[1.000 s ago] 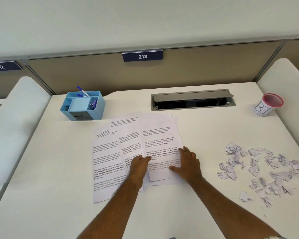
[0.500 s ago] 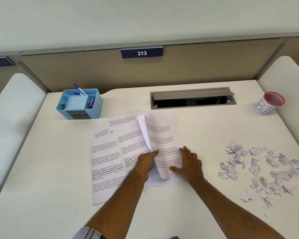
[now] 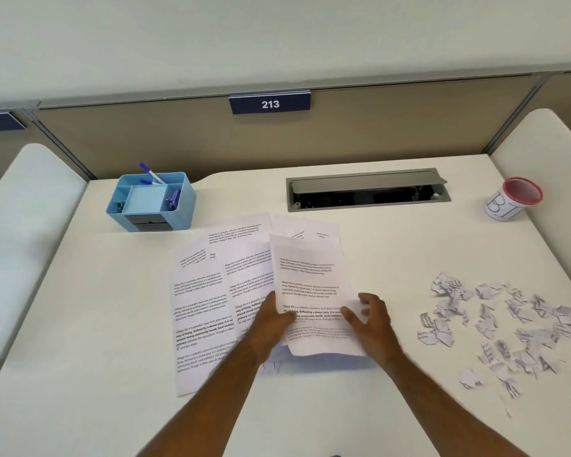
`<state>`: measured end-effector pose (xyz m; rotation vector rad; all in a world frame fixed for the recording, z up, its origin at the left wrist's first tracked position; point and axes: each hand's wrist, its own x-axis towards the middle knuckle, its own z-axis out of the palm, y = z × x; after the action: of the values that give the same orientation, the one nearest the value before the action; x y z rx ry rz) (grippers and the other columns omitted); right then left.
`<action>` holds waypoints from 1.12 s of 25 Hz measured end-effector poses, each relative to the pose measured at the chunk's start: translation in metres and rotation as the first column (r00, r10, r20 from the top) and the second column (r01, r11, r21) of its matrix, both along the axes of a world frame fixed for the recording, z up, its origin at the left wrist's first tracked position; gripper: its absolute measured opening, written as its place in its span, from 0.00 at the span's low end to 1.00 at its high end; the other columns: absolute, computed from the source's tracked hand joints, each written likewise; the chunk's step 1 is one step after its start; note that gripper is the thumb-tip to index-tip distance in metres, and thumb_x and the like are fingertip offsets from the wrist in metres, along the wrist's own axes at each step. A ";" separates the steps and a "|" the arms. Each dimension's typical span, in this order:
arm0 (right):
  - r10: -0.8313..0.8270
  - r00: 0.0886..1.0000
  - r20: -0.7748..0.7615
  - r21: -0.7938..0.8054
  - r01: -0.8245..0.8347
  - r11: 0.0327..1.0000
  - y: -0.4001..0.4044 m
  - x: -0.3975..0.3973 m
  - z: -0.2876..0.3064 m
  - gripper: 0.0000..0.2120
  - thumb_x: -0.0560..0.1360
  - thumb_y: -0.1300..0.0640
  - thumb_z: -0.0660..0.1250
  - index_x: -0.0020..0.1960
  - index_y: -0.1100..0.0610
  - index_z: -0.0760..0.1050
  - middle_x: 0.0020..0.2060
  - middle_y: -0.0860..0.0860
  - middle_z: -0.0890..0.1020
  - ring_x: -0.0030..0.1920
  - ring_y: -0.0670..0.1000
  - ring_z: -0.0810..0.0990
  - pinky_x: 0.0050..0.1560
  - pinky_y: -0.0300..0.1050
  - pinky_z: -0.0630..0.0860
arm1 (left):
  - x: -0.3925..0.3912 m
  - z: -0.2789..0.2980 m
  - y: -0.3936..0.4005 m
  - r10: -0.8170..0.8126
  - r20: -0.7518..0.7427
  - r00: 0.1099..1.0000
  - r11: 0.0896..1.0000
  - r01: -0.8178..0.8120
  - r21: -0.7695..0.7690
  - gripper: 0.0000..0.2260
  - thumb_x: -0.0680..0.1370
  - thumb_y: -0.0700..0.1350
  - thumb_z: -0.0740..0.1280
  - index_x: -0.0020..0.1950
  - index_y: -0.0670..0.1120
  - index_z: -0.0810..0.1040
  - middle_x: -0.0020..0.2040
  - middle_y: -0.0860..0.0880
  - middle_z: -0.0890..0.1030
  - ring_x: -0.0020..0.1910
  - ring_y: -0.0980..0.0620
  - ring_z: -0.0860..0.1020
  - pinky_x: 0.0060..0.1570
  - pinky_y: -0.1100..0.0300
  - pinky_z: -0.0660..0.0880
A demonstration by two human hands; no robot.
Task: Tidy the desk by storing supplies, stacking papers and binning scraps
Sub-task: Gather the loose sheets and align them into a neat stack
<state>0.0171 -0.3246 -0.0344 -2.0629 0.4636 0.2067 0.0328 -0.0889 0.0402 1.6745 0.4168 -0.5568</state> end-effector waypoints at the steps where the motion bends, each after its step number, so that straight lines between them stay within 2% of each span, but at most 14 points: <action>1: -0.066 0.997 -0.039 0.101 0.069 0.992 -0.002 -0.003 0.004 0.27 0.75 0.49 0.75 0.69 0.53 0.68 0.64 0.55 0.75 0.52 0.51 0.79 0.51 0.42 0.74 | -0.009 -0.001 0.006 -0.042 0.013 0.999 0.999 0.042 -0.005 0.20 0.79 0.34 0.67 0.67 0.52 0.74 0.65 0.54 0.82 0.59 0.55 0.82 0.57 0.57 0.80; 3: -0.166 0.975 -0.151 0.353 0.210 0.912 -0.004 -0.009 0.017 0.25 0.76 0.54 0.75 0.69 0.55 0.68 0.62 0.57 0.78 0.50 0.49 0.81 0.46 0.39 0.75 | -0.027 0.002 0.018 -0.137 0.054 0.989 0.990 0.139 -0.029 0.20 0.81 0.38 0.68 0.70 0.54 0.73 0.65 0.57 0.82 0.62 0.56 0.82 0.60 0.55 0.81; 5: -0.166 0.952 -0.257 0.634 0.296 0.715 -0.005 -0.014 0.033 0.21 0.78 0.58 0.72 0.68 0.58 0.71 0.61 0.57 0.81 0.55 0.53 0.83 0.52 0.46 0.80 | -0.044 0.012 0.026 -0.216 0.078 0.973 0.975 0.219 -0.035 0.19 0.82 0.41 0.68 0.70 0.56 0.74 0.64 0.58 0.83 0.61 0.56 0.82 0.59 0.55 0.81; 6: -0.116 0.958 -0.263 0.726 0.276 0.630 -0.005 -0.017 0.044 0.19 0.79 0.59 0.70 0.69 0.59 0.72 0.62 0.57 0.82 0.58 0.56 0.84 0.56 0.50 0.81 | -0.052 0.016 0.029 -0.233 0.079 0.969 0.971 0.236 -0.033 0.18 0.82 0.42 0.68 0.70 0.56 0.74 0.63 0.58 0.83 0.61 0.55 0.83 0.59 0.54 0.81; 8: -0.007 0.981 -0.193 0.811 0.164 0.562 -0.006 -0.020 0.061 0.19 0.80 0.62 0.67 0.71 0.59 0.72 0.64 0.57 0.82 0.63 0.59 0.82 0.62 0.55 0.81 | -0.065 0.021 0.033 -0.241 0.091 0.966 0.969 0.244 -0.030 0.17 0.82 0.43 0.69 0.69 0.56 0.77 0.62 0.56 0.84 0.60 0.53 0.83 0.60 0.51 0.81; 10: 0.026 0.993 -0.112 0.788 0.073 0.611 -0.004 -0.020 0.084 0.19 0.79 0.64 0.69 0.69 0.60 0.74 0.62 0.58 0.83 0.63 0.61 0.82 0.60 0.54 0.81 | -0.074 0.029 0.034 -0.224 0.119 0.967 0.973 0.228 -0.018 0.16 0.82 0.41 0.68 0.69 0.55 0.78 0.62 0.56 0.84 0.60 0.53 0.83 0.62 0.50 0.80; 12: -0.001 1.000 0.001 0.672 0.000 0.740 -0.001 -0.020 0.109 0.17 0.76 0.63 0.73 0.64 0.59 0.79 0.57 0.57 0.86 0.59 0.60 0.84 0.57 0.52 0.82 | -0.078 0.039 0.032 -0.172 0.167 0.971 0.984 0.177 -0.020 0.16 0.82 0.39 0.68 0.67 0.54 0.80 0.61 0.56 0.84 0.61 0.55 0.82 0.63 0.53 0.79; 14: -0.032 0.992 0.122 0.562 -0.043 0.826 -0.001 -0.023 0.136 0.15 0.73 0.60 0.76 0.59 0.57 0.82 0.52 0.52 0.88 0.54 0.54 0.86 0.54 0.46 0.81 | -0.080 0.053 0.029 -0.107 0.228 0.968 0.994 0.110 0.000 0.15 0.81 0.38 0.69 0.64 0.54 0.81 0.59 0.58 0.85 0.60 0.56 0.83 0.61 0.60 0.79; 17: -0.050 0.964 0.260 0.477 -0.083 0.875 0.001 -0.039 0.166 0.09 0.70 0.63 0.77 0.47 0.53 0.82 0.41 0.42 0.88 0.43 0.40 0.86 0.44 0.30 0.77 | -0.079 0.071 0.026 -0.069 0.356 0.932 0.995 0.039 0.092 0.13 0.81 0.42 0.70 0.58 0.61 0.83 0.54 0.59 0.86 0.55 0.59 0.83 0.57 0.62 0.79; 19: -0.028 0.951 0.309 0.404 -0.105 0.909 0.001 -0.049 0.167 0.13 0.69 0.66 0.78 0.38 0.51 0.78 0.32 0.38 0.85 0.35 0.37 0.83 0.41 0.25 0.74 | -0.079 0.078 0.026 -0.094 0.409 0.908 0.991 0.045 0.128 0.18 0.81 0.42 0.70 0.55 0.69 0.81 0.53 0.62 0.85 0.54 0.62 0.82 0.56 0.67 0.78; 20: 0.002 0.947 0.321 0.385 -0.132 0.914 0.000 -0.053 0.162 0.13 0.68 0.66 0.79 0.37 0.52 0.78 0.32 0.40 0.85 0.36 0.38 0.83 0.42 0.27 0.74 | -0.079 0.078 0.026 -0.111 0.423 0.899 0.989 0.059 0.134 0.19 0.81 0.41 0.70 0.55 0.70 0.81 0.52 0.62 0.85 0.54 0.62 0.82 0.55 0.69 0.77; 23: 0.050 0.946 0.320 0.381 -0.177 0.907 -0.001 -0.058 0.136 0.14 0.67 0.62 0.80 0.49 0.53 0.80 0.43 0.49 0.86 0.45 0.47 0.84 0.47 0.35 0.77 | -0.081 0.070 0.022 -0.198 0.405 0.893 0.974 0.133 0.185 0.12 0.81 0.41 0.69 0.54 0.59 0.84 0.51 0.62 0.84 0.54 0.61 0.81 0.52 0.69 0.73; 25: 0.026 0.948 0.317 0.388 -0.154 0.909 0.002 -0.059 0.130 0.15 0.69 0.63 0.80 0.50 0.52 0.80 0.44 0.47 0.86 0.45 0.47 0.84 0.45 0.35 0.77 | -0.083 0.066 0.017 -0.212 0.386 0.898 0.970 0.146 0.194 0.10 0.82 0.43 0.69 0.55 0.58 0.83 0.50 0.63 0.84 0.53 0.62 0.81 0.52 0.68 0.74; 28: 0.042 0.943 0.331 0.364 -0.168 0.916 0.007 -0.054 0.131 0.16 0.70 0.65 0.79 0.50 0.48 0.80 0.44 0.39 0.86 0.45 0.39 0.84 0.45 0.30 0.77 | -0.081 0.070 0.010 -0.101 0.374 0.922 0.988 0.048 0.148 0.11 0.81 0.46 0.70 0.57 0.64 0.80 0.51 0.67 0.84 0.54 0.64 0.82 0.51 0.70 0.77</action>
<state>-0.0370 -0.3173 0.0965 -1.6876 0.0973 0.0236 -0.0486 -0.0789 0.1098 1.8869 0.1075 -0.2491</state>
